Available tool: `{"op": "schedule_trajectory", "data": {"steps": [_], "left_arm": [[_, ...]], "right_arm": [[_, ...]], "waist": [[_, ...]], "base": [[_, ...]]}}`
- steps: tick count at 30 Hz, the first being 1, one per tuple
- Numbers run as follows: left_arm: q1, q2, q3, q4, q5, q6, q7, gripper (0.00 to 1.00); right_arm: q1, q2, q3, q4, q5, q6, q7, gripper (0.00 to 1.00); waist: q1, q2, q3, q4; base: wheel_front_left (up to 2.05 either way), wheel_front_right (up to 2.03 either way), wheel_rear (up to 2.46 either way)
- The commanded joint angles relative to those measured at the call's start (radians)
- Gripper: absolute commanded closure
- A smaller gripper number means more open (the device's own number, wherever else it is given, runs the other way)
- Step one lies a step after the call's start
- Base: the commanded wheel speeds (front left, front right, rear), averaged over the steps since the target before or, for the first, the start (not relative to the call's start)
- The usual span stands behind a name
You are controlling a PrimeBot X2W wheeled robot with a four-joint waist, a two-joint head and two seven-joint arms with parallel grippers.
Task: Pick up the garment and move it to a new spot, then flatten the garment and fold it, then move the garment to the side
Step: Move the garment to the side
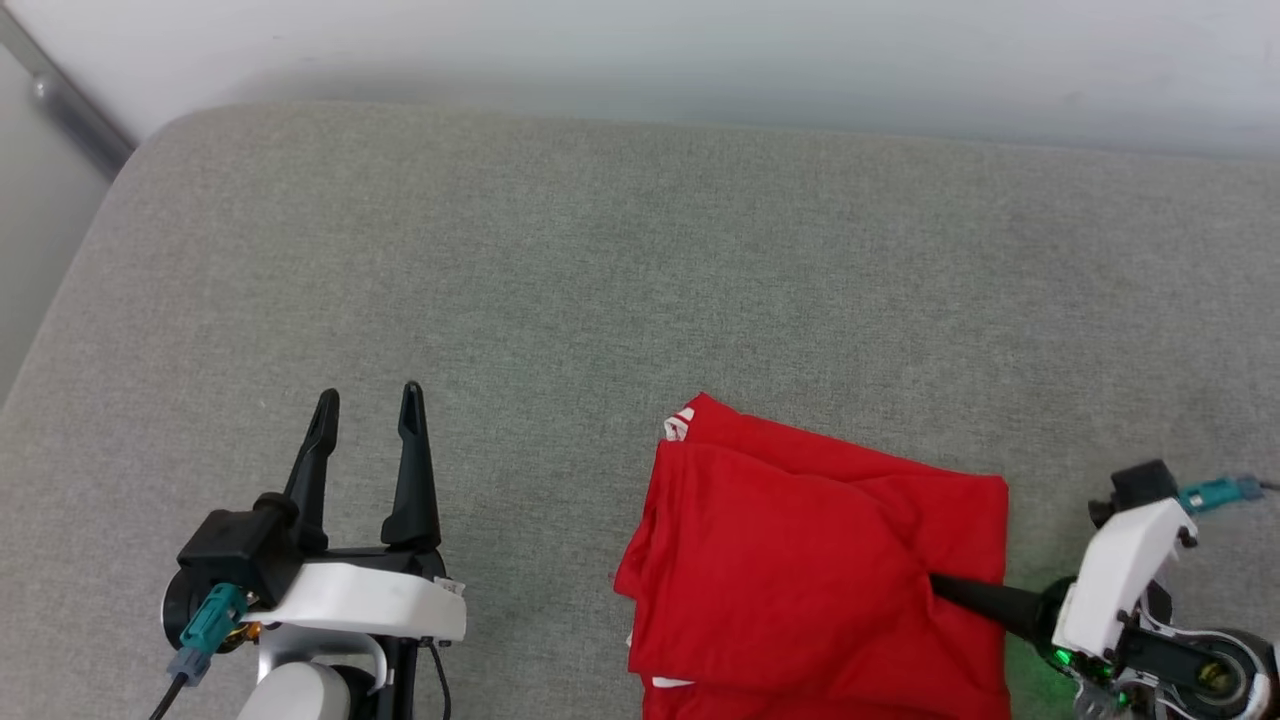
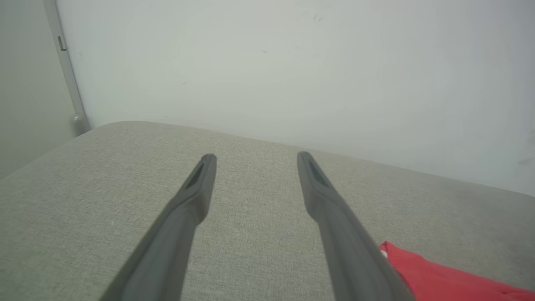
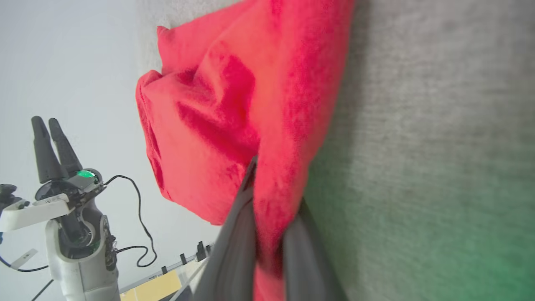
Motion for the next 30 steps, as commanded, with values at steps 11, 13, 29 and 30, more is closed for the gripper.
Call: {"op": "schedule_trajectory", "data": {"steps": [11,13,29,30], "left_arm": [[0.019,0.025,0.026,-0.025,0.025,0.001,-0.003,0.00],[0.016,0.034,0.024,-0.032,0.029,0.001,-0.002,0.00],[-0.126,0.091,-0.024,-0.140,0.097,-0.014,0.078,0.00],[-0.141,0.096,-0.026,-0.146,0.102,-0.016,0.087,0.00]], "right_arm": [[-0.023,-0.180,0.183,-0.159,-0.287,0.000,-0.117,1.00],[-0.033,-0.214,0.190,-0.165,-0.322,0.000,-0.119,1.00],[-0.234,-0.308,0.165,-0.007,-0.498,0.000,-0.319,1.00],[-0.254,-0.316,0.159,0.015,-0.504,0.000,-0.339,1.00]], "waist": [[-0.0001,0.0000,-0.039,-0.111],[-0.0001,0.0000,-0.036,-0.148],[-0.0001,0.0000,0.188,-0.529],[-0.0001,0.0000,0.206,-0.537]], "base": [[0.00,0.00,0.00],[0.00,0.00,0.00],[0.00,0.00,0.00],[0.00,0.00,0.00]]}}
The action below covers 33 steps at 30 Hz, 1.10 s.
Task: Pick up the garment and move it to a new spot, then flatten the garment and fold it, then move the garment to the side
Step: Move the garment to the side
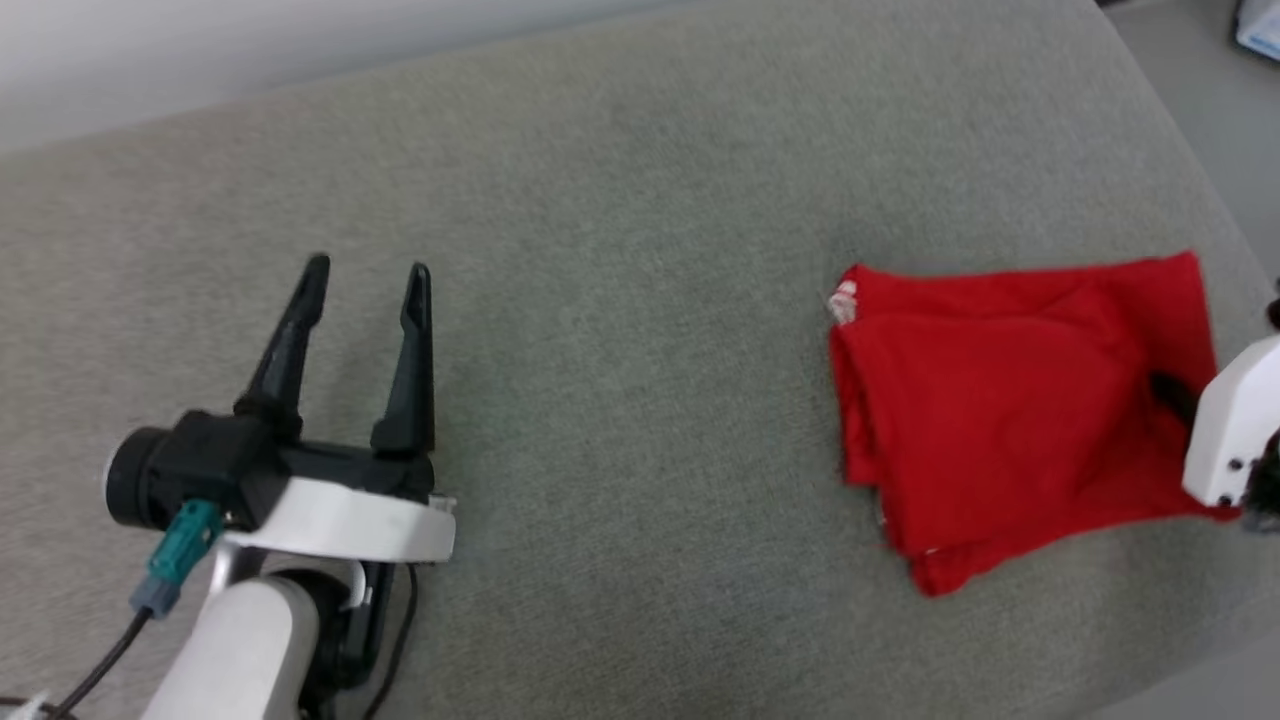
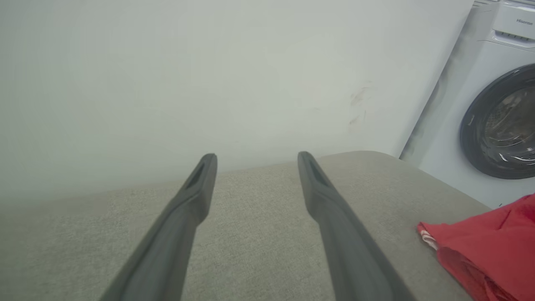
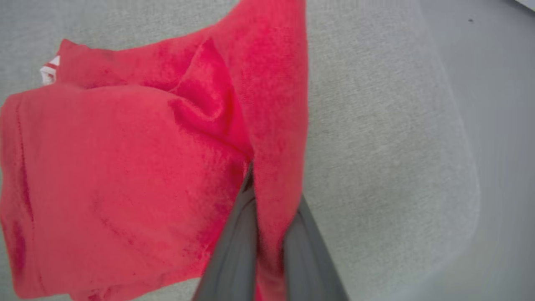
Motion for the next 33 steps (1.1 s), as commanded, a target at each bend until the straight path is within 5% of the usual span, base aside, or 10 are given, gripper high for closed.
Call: {"op": "schedule_trajectory", "data": {"steps": [1,12,19,21,23,33], "left_arm": [[-0.027,0.015,-0.001,-0.008,0.010,-0.007,0.014,0.00],[-0.197,0.061,-0.038,-0.086,0.066,-0.044,0.099,0.00],[-0.246,0.074,-0.045,-0.109,0.087,-0.046,0.116,0.00],[-0.247,0.076,-0.045,-0.106,0.087,-0.044,0.117,0.00],[-0.245,0.075,-0.046,-0.100,0.085,-0.043,0.112,0.00],[-0.172,0.056,-0.035,-0.039,0.048,-0.028,0.063,0.00]], "right_arm": [[-0.044,-0.016,-0.006,0.025,-0.015,0.000,-0.028,1.00],[-0.277,-0.142,-0.164,0.240,-0.119,-0.001,-0.262,1.00],[-0.353,-0.117,-0.222,0.333,-0.164,-0.001,-0.343,0.98],[-0.350,-0.098,-0.237,0.375,-0.179,-0.001,-0.358,0.66],[-0.350,-0.090,-0.254,0.405,-0.203,-0.001,-0.383,0.00],[-0.287,-0.078,-0.269,0.421,-0.229,-0.001,-0.520,0.00]], "waist": [[-0.0001,-0.0001,0.101,-0.072],[-0.0001,-0.0001,0.294,-0.025],[-0.0001,-0.0001,0.358,-0.003],[-0.0001,-0.0001,0.361,0.001],[-0.0001,-0.0001,0.358,0.004],[-0.0001,-0.0001,0.227,0.001]], "base": [[0.00,0.00,0.00],[0.00,0.00,0.00],[0.00,0.00,0.00],[0.00,0.00,0.00],[0.00,0.00,0.00],[0.00,0.00,0.00]]}}
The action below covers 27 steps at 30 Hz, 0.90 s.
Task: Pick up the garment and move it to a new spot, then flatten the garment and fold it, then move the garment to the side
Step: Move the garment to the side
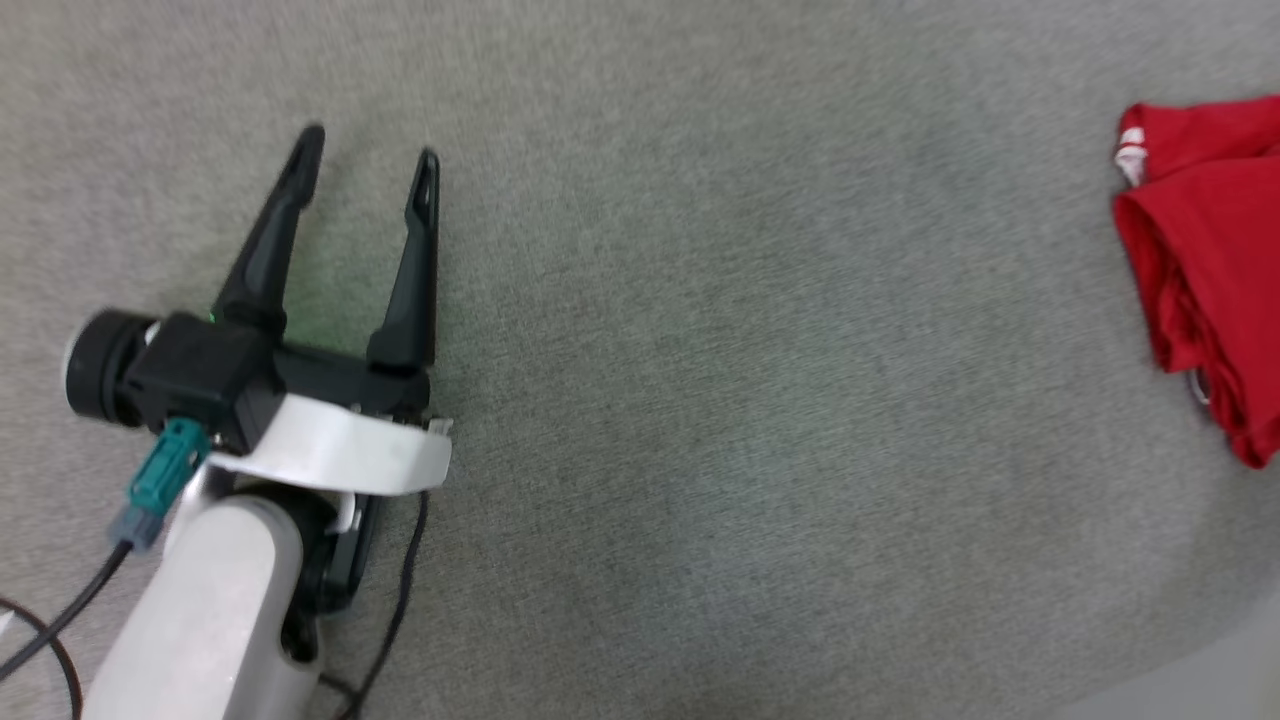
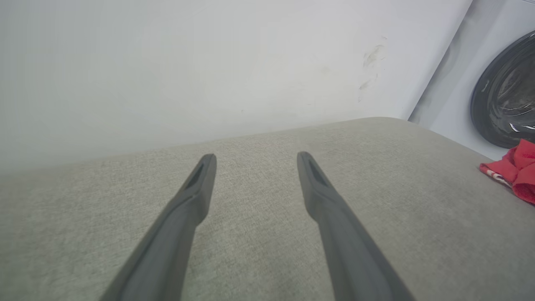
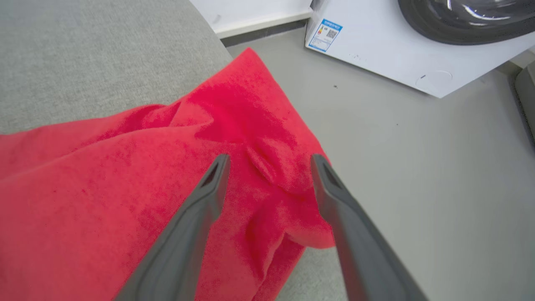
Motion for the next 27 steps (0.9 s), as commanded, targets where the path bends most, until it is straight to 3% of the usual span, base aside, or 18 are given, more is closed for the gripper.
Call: {"op": "schedule_trajectory", "data": {"steps": [1,6,13,27], "left_arm": [[0.021,-0.006,0.002,0.005,-0.008,0.006,-0.011,0.00],[0.101,-0.029,0.015,0.054,-0.044,0.022,-0.056,0.00],[0.203,-0.071,0.023,0.104,-0.091,0.044,-0.096,0.00],[0.370,-0.098,0.043,0.190,-0.130,0.077,-0.133,0.00]], "right_arm": [[0.023,-0.006,-0.007,-0.010,0.003,-0.001,-0.017,0.00],[0.121,0.010,0.011,-0.085,-0.023,-0.001,-0.121,0.00],[0.286,0.084,0.069,-0.222,-0.032,-0.001,-0.219,0.00],[0.541,0.247,0.224,-0.444,-0.024,-0.001,-0.251,0.00]], "waist": [[-0.0001,-0.0001,-0.060,-0.001],[-0.0001,-0.0001,-0.186,0.015],[-0.0001,-0.0001,-0.326,0.079],[-0.0001,-0.0001,-0.520,0.244]], "base": [[0.00,0.00,0.00],[0.00,0.00,0.00],[0.00,0.00,0.00],[0.00,0.00,0.00]]}}
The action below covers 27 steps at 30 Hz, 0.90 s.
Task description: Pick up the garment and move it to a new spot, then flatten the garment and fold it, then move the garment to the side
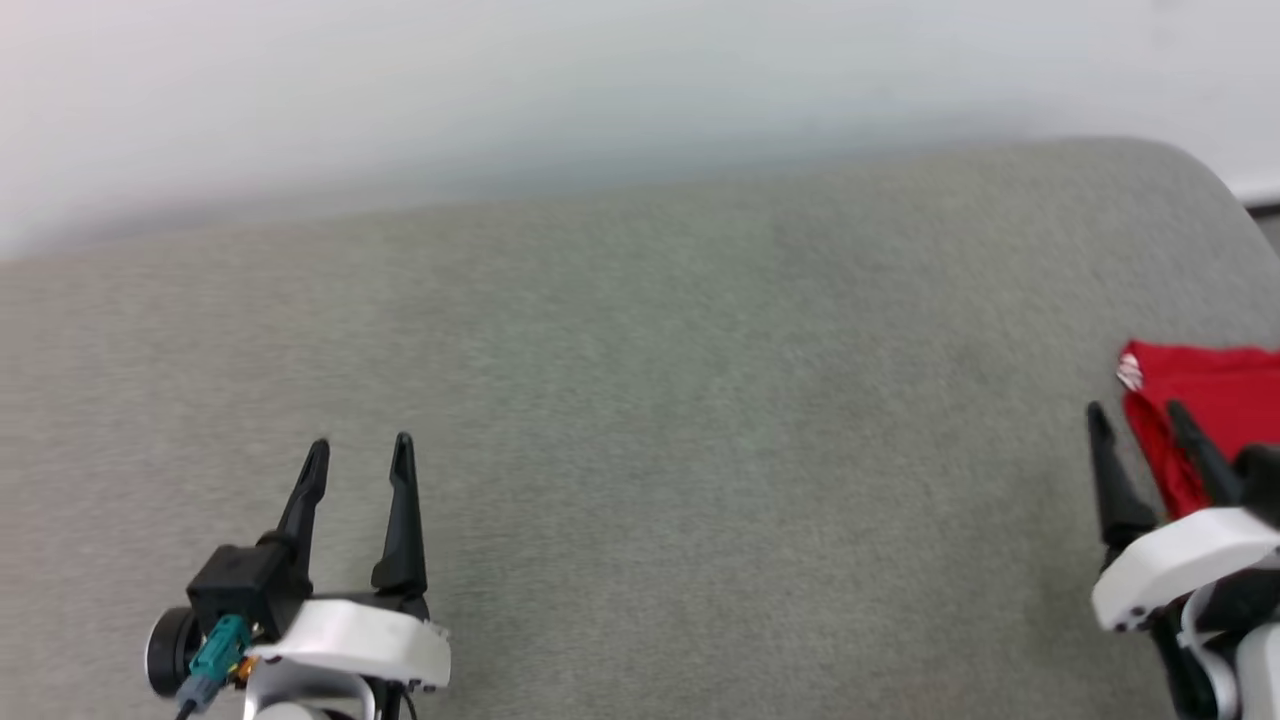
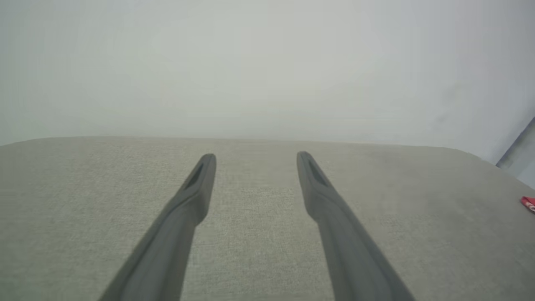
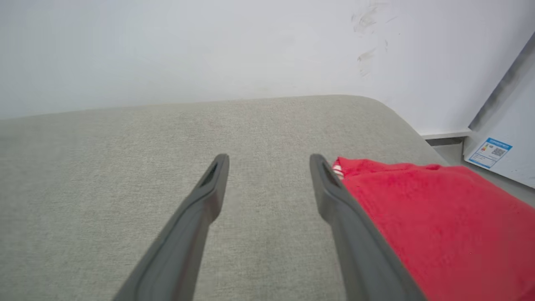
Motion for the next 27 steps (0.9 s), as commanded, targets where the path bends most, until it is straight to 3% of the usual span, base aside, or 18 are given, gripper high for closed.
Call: {"op": "schedule_trajectory", "data": {"steps": [1,15,27], "left_arm": [[0.023,-0.002,0.006,0.003,-0.006,0.004,-0.006,0.00],[0.122,0.014,0.021,0.051,-0.024,-0.013,-0.017,0.00],[0.120,0.003,0.018,0.094,-0.025,-0.040,-0.022,0.00]], "right_arm": [[0.027,0.011,0.009,-0.023,-0.002,-0.001,-0.005,0.00],[0.246,0.088,0.078,-0.304,-0.041,-0.001,0.022,0.00],[0.271,0.100,0.080,-0.374,-0.058,-0.001,0.049,0.00]], "waist": [[0.0002,-0.0001,-0.054,0.052],[0.0002,-0.0001,-0.154,0.074],[0.0002,-0.0001,-0.159,0.064]], "base": [[0.00,0.00,0.00],[0.00,0.00,0.00],[0.00,0.00,0.00]]}}
